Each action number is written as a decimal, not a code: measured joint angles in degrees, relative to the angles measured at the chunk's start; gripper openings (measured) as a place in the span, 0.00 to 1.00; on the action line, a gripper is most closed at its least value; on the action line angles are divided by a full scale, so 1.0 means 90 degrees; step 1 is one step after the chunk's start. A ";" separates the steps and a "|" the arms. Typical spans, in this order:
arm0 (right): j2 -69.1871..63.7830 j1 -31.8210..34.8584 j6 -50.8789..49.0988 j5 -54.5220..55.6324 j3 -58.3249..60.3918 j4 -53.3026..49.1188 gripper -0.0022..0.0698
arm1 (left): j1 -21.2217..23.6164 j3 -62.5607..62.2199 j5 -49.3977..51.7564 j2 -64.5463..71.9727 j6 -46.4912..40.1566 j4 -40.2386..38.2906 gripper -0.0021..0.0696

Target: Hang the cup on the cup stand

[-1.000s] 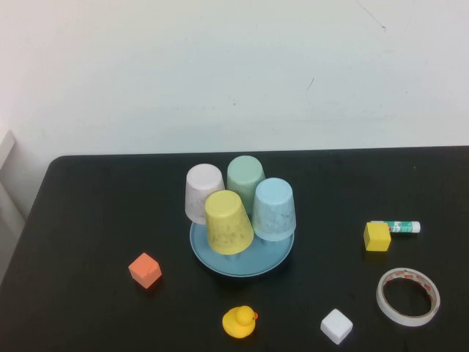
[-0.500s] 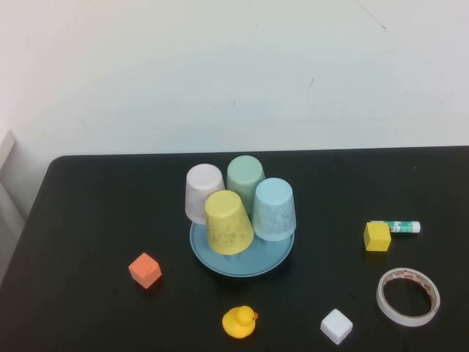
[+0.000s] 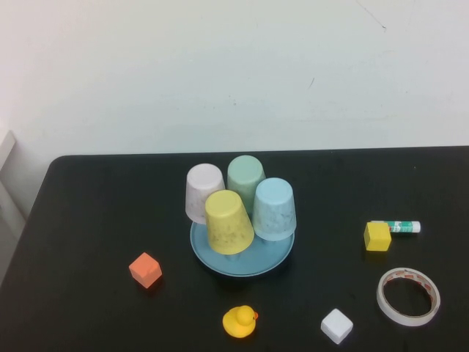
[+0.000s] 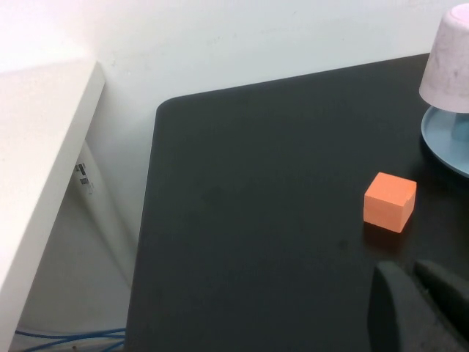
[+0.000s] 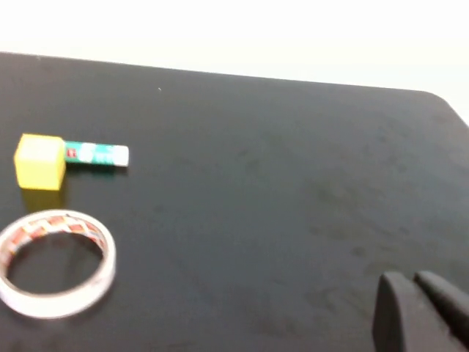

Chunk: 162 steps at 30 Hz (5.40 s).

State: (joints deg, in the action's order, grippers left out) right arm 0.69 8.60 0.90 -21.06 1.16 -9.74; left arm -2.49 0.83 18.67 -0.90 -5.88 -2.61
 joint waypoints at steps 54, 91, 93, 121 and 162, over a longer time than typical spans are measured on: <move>0.0000 -0.0374 -0.0895 -0.0143 -0.0011 -0.0006 0.03 | 0.0000 0.0000 0.0000 0.0000 0.0000 0.0000 0.03; 0.0000 -0.0374 -0.0895 -0.0158 -0.0011 -0.0017 0.03 | 0.0000 0.0000 0.0000 0.0000 0.0000 0.0000 0.03; 0.0000 -0.0374 -0.0895 -0.0158 -0.0011 -0.0017 0.03 | 0.0000 0.0000 0.0000 0.0000 0.0000 0.0000 0.03; 0.0000 -0.0374 -0.0895 -0.0158 -0.0011 -0.0017 0.03 | 0.0000 0.0000 0.0000 0.0000 0.0000 0.0000 0.03; 0.0000 -0.0374 -0.0895 -0.0158 -0.0011 -0.0017 0.03 | 0.0000 0.0000 0.0000 0.0000 0.0000 0.0000 0.03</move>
